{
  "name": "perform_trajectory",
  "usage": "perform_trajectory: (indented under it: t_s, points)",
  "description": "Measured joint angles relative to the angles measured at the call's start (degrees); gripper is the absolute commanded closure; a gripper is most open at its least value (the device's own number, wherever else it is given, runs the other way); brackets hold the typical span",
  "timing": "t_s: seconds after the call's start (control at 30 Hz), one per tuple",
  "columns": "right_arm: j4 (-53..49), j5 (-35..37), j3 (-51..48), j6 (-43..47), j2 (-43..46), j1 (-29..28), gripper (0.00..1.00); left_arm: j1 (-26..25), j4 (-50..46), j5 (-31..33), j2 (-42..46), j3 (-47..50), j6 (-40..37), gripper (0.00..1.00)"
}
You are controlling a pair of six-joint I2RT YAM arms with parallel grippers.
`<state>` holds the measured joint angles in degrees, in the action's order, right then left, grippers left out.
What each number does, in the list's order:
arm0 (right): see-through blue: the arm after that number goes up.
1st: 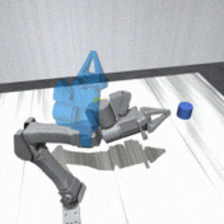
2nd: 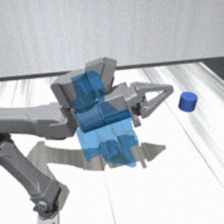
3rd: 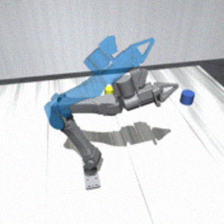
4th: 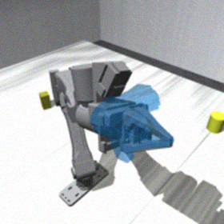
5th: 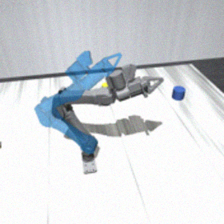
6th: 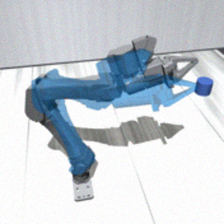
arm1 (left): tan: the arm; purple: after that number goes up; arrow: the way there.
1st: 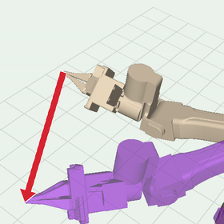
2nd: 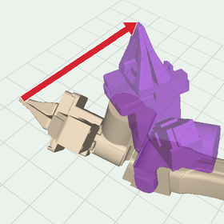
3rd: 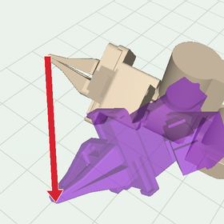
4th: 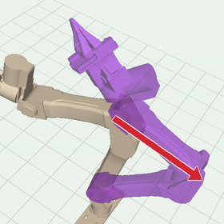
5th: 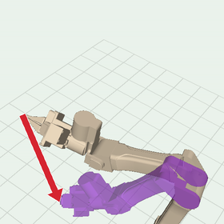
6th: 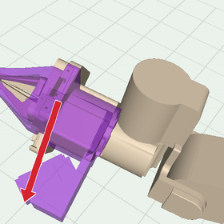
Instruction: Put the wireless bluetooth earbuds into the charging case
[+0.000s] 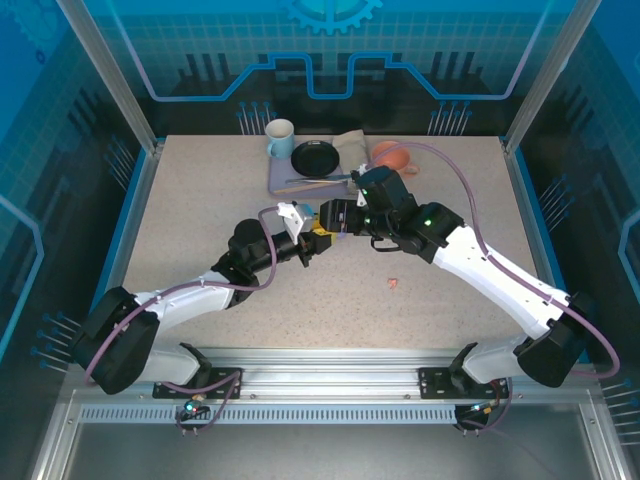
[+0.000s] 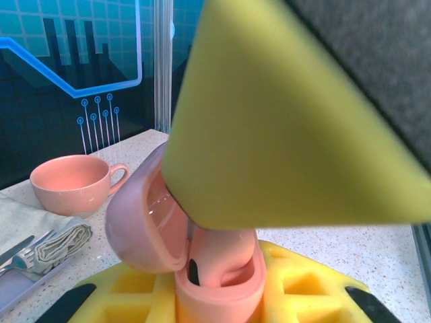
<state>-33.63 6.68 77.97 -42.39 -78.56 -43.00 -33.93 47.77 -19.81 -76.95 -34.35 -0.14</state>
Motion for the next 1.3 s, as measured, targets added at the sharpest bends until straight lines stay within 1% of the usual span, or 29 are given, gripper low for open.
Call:
perform_trajectory:
  t_s: [0.23,0.4,0.6,0.67,0.77,0.83,0.97,1.1,1.3]
  points:
    - [0.17,-0.98,-1.27,-0.44,0.68,0.04,0.24,0.00,0.02,0.00,0.00,-0.02,-0.02,1.00]
    - [-0.07,-0.74,-1.51,-0.63,3.45,1.16,0.23,0.00,0.02,0.02,0.00,-0.02,-0.04,1.00]
    - [-2.82,1.29,-2.64,-2.34,8.98,6.38,0.23,0.02,0.02,0.09,1.51,0.20,-0.04,1.00]
    - [-4.55,2.80,-5.29,-3.98,11.32,8.96,0.23,0.07,0.07,0.09,2.64,0.72,-0.07,1.00]
    - [-7.45,4.94,-10.23,-6.21,12.52,11.10,0.23,0.15,0.04,0.11,4.00,1.44,-0.11,1.00]
    - [-9.31,5.88,-13.40,-7.23,11.56,11.58,0.24,0.17,0.00,0.11,4.63,1.84,-0.24,1.00]
    - [-12.52,8.07,-17.42,-8.63,6.32,11.67,0.24,0.24,0.02,0.52,5.86,2.62,-0.26,1.00]
    - [-13.97,9.60,-18.75,-8.90,0.33,11.72,0.26,0.42,-0.13,0.74,7.37,3.80,-0.26,1.00]
    - [-13.92,9.86,-19.02,-8.90,-6.99,11.72,0.31,0.55,-0.07,0.94,8.50,5.20,-0.26,1.00]
